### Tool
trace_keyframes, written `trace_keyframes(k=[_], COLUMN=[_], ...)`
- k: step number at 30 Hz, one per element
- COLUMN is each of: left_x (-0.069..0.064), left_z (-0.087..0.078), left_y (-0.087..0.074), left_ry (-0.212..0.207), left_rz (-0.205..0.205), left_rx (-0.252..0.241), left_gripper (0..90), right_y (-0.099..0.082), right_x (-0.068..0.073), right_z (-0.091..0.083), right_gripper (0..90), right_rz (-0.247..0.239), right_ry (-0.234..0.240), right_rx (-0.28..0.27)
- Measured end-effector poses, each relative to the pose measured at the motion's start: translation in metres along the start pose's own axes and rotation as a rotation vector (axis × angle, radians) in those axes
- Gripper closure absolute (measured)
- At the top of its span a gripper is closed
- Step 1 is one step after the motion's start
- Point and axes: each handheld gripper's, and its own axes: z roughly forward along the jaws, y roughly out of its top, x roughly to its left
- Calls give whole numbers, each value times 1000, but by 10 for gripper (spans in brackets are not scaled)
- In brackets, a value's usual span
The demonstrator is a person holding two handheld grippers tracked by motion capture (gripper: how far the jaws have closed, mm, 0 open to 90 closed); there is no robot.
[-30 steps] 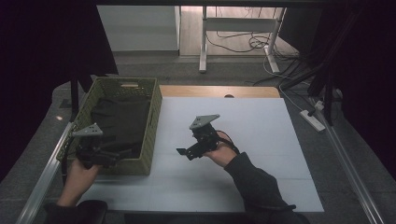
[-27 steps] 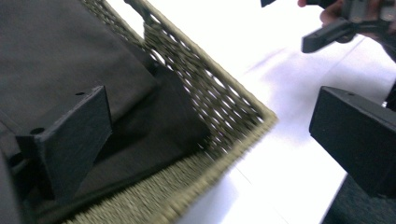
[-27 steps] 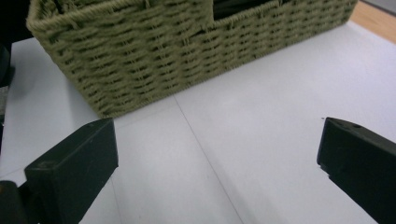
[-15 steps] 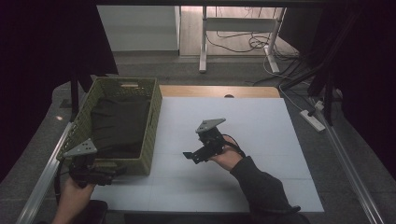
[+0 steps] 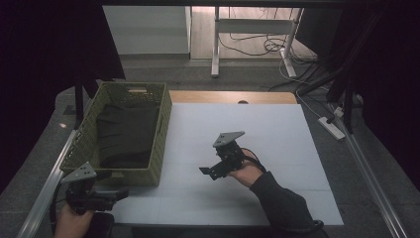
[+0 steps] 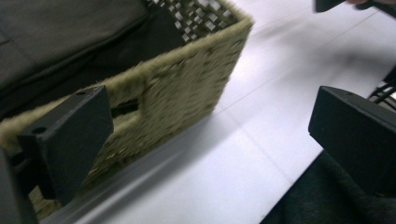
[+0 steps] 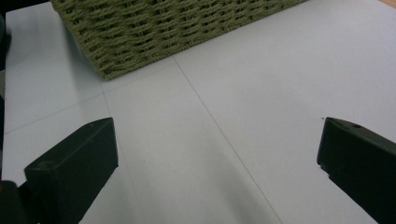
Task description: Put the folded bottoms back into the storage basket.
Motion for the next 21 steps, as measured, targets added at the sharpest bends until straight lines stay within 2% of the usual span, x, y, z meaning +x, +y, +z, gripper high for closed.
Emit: trace_keyframes(k=[2, 6, 14, 21], left_x=[5, 8, 15, 20], left_z=[2, 4, 13, 15], left_y=[-7, -12, -23, -24], left_ry=[24, 30, 54, 48], left_rz=[-2, -1, 7, -13], left_rx=[8, 8, 52, 50], left_gripper=[5, 0, 0, 0], right_y=[-5, -11, -30, -50], right_x=[-1, -3, -12, -19], right_z=[-3, -6, -19, -37], right_gripper=[0, 0, 0, 0], right_rz=[3, 8, 37, 81], right_ry=[-7, -14, -43, -79], right_rx=[2, 3, -16, -25])
